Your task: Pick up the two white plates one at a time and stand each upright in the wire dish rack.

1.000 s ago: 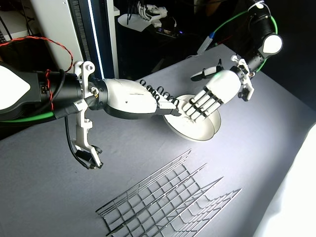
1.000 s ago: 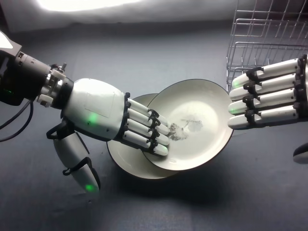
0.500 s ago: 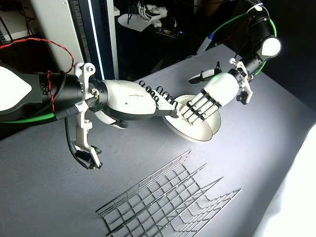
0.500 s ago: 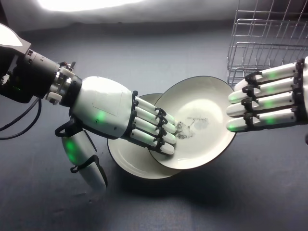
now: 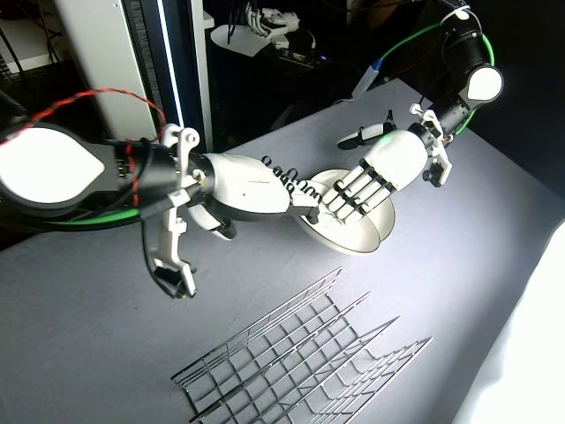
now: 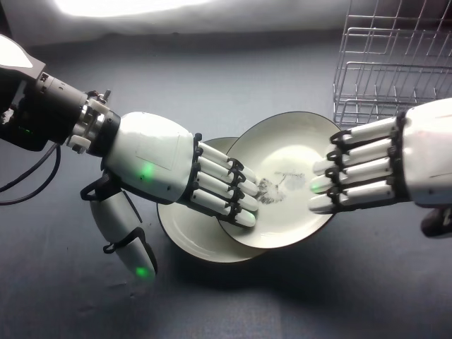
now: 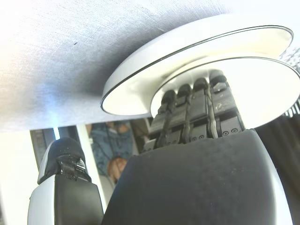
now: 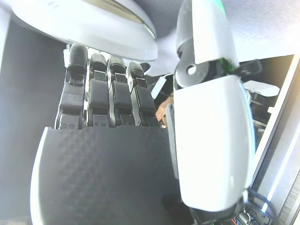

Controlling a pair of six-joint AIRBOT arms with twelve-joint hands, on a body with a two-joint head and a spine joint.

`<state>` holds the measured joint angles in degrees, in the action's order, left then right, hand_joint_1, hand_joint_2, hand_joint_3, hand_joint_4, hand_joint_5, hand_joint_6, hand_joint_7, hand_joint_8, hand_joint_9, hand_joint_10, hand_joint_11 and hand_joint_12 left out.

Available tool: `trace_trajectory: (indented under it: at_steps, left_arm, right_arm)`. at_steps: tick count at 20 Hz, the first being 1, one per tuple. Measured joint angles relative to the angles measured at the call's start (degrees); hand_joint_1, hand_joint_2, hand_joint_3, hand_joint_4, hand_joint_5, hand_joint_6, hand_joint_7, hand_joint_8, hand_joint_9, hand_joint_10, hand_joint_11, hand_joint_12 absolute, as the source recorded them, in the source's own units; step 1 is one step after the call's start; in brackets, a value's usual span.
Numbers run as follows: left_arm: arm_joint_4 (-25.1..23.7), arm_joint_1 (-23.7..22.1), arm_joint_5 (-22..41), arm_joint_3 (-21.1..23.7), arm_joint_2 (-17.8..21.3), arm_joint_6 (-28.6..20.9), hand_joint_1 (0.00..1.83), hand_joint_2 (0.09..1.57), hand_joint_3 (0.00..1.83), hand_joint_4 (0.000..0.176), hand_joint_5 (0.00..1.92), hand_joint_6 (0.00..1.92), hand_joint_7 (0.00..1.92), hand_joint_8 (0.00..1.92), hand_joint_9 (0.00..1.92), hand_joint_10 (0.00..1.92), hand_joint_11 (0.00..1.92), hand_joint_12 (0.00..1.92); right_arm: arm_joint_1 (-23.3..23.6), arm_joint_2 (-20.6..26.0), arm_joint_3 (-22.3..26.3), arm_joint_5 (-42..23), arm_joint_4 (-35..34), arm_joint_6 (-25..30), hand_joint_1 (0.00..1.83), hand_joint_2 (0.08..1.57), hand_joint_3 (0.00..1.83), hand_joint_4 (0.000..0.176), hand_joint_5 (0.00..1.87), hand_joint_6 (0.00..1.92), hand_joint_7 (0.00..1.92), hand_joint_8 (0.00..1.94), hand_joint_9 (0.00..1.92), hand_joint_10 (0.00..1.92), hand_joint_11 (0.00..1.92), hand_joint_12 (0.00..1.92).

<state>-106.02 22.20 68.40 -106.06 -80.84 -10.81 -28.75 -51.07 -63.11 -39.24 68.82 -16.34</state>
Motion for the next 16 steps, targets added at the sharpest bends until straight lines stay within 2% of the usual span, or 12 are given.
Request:
trace_trajectory:
  at_steps: [1,3,4,9,13,16]
  left_arm:
    - [0.07,0.0,0.0,0.0,0.0,-0.02,0.0,1.03,0.0,0.0,0.04,0.01,0.0,0.0,0.0,0.0,0.01,0.0]
    - [0.15,0.0,0.0,0.0,0.0,0.0,0.0,1.05,0.01,0.0,0.03,0.0,0.01,0.0,0.0,0.0,0.0,0.0]
    - [0.15,0.0,0.0,0.0,0.0,0.0,0.0,1.04,0.01,0.0,0.02,0.0,0.01,0.0,0.0,0.0,0.01,0.0]
    - [0.22,0.0,0.09,-0.24,-0.02,0.0,0.0,1.04,0.0,0.0,0.03,0.0,0.0,0.0,0.0,0.0,0.0,0.0]
    - [0.26,0.0,0.09,-0.24,-0.02,0.0,0.0,1.03,0.0,0.0,0.03,0.0,0.01,0.0,0.0,0.0,0.0,0.0]
    - [0.28,0.0,0.09,-0.24,-0.02,0.0,0.0,1.03,0.0,0.0,0.03,0.0,0.01,0.0,0.0,0.0,0.0,0.0]
  right_arm:
    - [0.02,-0.87,-0.26,0.61,-0.04,0.02,1.2,0.97,0.0,0.0,0.2,0.01,0.2,0.01,0.21,0.02,0.0,0.79]
    - [0.02,-2.6,-0.9,1.77,-0.09,0.0,1.15,0.98,0.0,0.0,0.2,0.01,0.2,0.0,0.2,0.01,0.0,0.84]
    - [0.02,-3.21,-1.36,2.14,-0.07,0.02,1.14,0.99,0.01,0.0,0.22,0.01,0.21,0.0,0.2,0.01,0.0,0.8]
    - [0.72,-7.72,-5.97,2.99,-0.87,0.04,1.15,0.99,0.0,0.0,0.32,0.02,0.32,0.01,0.29,0.02,0.0,0.91]
    - [0.9,-10.51,-8.94,3.37,-1.2,0.11,1.16,1.02,0.01,0.0,0.35,0.01,0.33,0.0,0.29,0.01,0.0,0.9]
    - [1.14,-12.46,-10.62,3.72,-1.29,0.11,1.17,1.02,0.0,0.0,0.4,0.01,0.37,0.01,0.34,0.02,0.0,1.0]
